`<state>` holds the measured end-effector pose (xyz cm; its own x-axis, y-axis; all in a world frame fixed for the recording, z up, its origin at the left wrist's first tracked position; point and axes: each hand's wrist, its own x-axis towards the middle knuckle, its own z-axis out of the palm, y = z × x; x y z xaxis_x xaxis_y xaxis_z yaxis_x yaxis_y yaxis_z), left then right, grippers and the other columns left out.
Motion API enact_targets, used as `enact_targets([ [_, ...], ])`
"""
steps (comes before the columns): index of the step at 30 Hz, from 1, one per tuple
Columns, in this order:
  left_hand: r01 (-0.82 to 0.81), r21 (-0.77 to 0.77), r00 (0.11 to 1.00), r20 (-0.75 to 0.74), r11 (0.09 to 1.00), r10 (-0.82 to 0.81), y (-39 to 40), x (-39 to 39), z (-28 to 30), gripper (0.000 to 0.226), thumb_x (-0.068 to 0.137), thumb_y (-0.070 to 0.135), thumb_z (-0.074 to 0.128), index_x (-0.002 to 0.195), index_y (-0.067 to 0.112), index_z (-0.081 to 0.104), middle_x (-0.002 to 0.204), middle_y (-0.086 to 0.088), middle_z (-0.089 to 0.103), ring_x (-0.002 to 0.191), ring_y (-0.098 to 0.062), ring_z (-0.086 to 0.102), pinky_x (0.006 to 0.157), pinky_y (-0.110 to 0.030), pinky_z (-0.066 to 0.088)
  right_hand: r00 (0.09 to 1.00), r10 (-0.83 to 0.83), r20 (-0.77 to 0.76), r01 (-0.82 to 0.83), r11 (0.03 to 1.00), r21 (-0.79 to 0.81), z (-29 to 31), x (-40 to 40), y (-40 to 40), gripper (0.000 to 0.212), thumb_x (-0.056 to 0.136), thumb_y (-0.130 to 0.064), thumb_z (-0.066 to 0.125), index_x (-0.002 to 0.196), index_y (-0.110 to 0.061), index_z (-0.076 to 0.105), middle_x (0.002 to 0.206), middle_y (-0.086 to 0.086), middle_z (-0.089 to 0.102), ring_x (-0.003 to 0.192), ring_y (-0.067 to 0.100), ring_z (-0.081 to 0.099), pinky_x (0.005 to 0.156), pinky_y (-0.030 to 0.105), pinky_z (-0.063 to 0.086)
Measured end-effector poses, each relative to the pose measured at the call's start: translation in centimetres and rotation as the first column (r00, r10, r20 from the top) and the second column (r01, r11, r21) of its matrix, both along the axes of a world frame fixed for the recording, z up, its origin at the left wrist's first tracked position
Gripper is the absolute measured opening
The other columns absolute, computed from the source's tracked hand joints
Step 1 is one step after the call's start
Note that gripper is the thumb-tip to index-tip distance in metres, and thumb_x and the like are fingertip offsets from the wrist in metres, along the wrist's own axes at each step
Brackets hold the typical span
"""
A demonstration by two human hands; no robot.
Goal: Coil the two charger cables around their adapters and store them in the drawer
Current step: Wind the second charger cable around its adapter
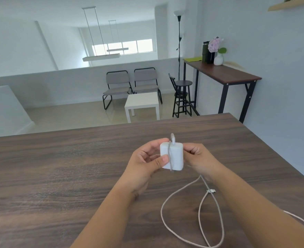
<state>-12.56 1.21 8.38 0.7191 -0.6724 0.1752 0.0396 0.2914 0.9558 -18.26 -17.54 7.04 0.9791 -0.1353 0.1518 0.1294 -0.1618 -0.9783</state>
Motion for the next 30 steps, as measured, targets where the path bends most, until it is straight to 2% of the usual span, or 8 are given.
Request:
enact_targets([
  [3,-0.154,-0.037,0.986,-0.064,0.987,0.151,-0.7,0.3,0.2,0.046,0.078,0.012,0.078,0.122,0.016,0.064,0.125,-0.014,0.064,0.098,-0.022,0.069,0.079,-0.039,0.058,0.999,-0.05,-0.021,0.047,0.992,-0.121,-1.1,-0.4,0.6,0.018,0.095,-0.021,0.059,0.1,-0.029,0.074,0.07,0.002,0.065,0.068,0.016,0.056,0.075,0.034,0.048],
  [5,-0.237,-0.08,0.966,-0.124,0.968,0.227,-1.2,0.4,0.2,0.049,0.076,0.013,0.073,0.123,0.014,0.062,0.122,-0.014,0.063,0.096,-0.022,0.07,0.076,-0.035,0.059,0.997,-0.05,-0.053,0.04,0.986,-0.165,-1.4,-0.8,1.0,0.021,0.094,-0.017,0.059,0.105,-0.029,0.072,0.068,-0.003,0.066,0.07,0.007,0.059,0.078,0.032,0.049],
  [11,-0.471,-0.047,0.878,-0.119,0.881,0.463,-1.7,1.3,-1.1,0.039,0.087,0.008,0.068,0.125,0.012,0.061,0.111,-0.007,0.066,0.094,-0.019,0.07,0.072,-0.028,0.057,0.98,-0.088,-0.181,0.031,0.955,-0.296,-1.7,-1.5,1.8,0.023,0.091,-0.021,0.058,0.109,-0.035,0.066,0.055,-0.007,0.064,0.053,0.004,0.053,0.066,0.027,0.048],
  [15,-0.543,-0.056,0.837,-0.113,0.838,0.535,-2.1,1.6,-1.2,0.035,0.089,0.008,0.066,0.124,0.015,0.062,0.106,-0.003,0.068,0.096,-0.015,0.067,0.075,-0.027,0.057,0.961,-0.227,-0.159,0.177,0.944,-0.278,-2.2,-1.7,1.7,0.028,0.084,-0.029,0.066,0.106,-0.041,0.055,0.07,-0.015,0.057,0.056,0.004,0.05,0.062,0.023,0.041],
  [20,-0.586,-0.104,0.808,-0.146,0.804,0.571,-2.2,2.6,-0.6,0.036,0.091,0.01,0.064,0.126,0.012,0.059,0.115,-0.007,0.065,0.104,-0.019,0.064,0.09,-0.031,0.055,0.942,-0.33,-0.061,0.32,0.937,-0.14,-2.6,-1.7,1.4,0.009,0.082,-0.029,0.073,0.084,-0.029,0.065,0.07,-0.003,0.061,0.051,0.01,0.051,0.053,0.026,0.043],
  [25,-0.543,-0.159,0.834,-0.211,0.824,0.509,-2.4,2.7,0.0,0.036,0.094,0.011,0.06,0.129,0.011,0.056,0.116,-0.004,0.064,0.096,-0.014,0.068,0.083,-0.035,0.058,0.92,-0.386,-0.063,0.389,0.92,0.049,-2.2,-0.9,0.3,0.016,0.085,-0.02,0.072,0.07,-0.015,0.072,0.071,0.009,0.065,0.059,0.017,0.059,0.055,0.026,0.047],
  [28,-0.542,-0.191,0.837,-0.218,0.819,0.503,-2.0,3.1,0.4,0.037,0.093,0.012,0.059,0.13,0.009,0.055,0.115,-0.005,0.064,0.097,-0.015,0.068,0.079,-0.03,0.058,0.881,-0.447,-0.153,0.464,0.881,0.093,-1.6,-0.3,-2.0,0.021,0.087,-0.029,0.068,0.076,-0.012,0.073,0.078,0.004,0.069,0.074,0.013,0.059,0.074,0.029,0.045],
  [30,-0.557,-0.209,0.828,-0.217,0.803,0.518,-1.7,3.5,0.6,0.037,0.094,0.01,0.058,0.131,0.007,0.053,0.115,-0.005,0.065,0.098,-0.015,0.067,0.079,-0.029,0.058,0.847,-0.432,-0.31,0.522,0.785,0.334,-1.2,0.2,-4.1,0.018,0.091,-0.023,0.062,0.079,-0.011,0.069,0.082,0.0,0.067,0.073,0.014,0.054,0.07,0.029,0.042],
])
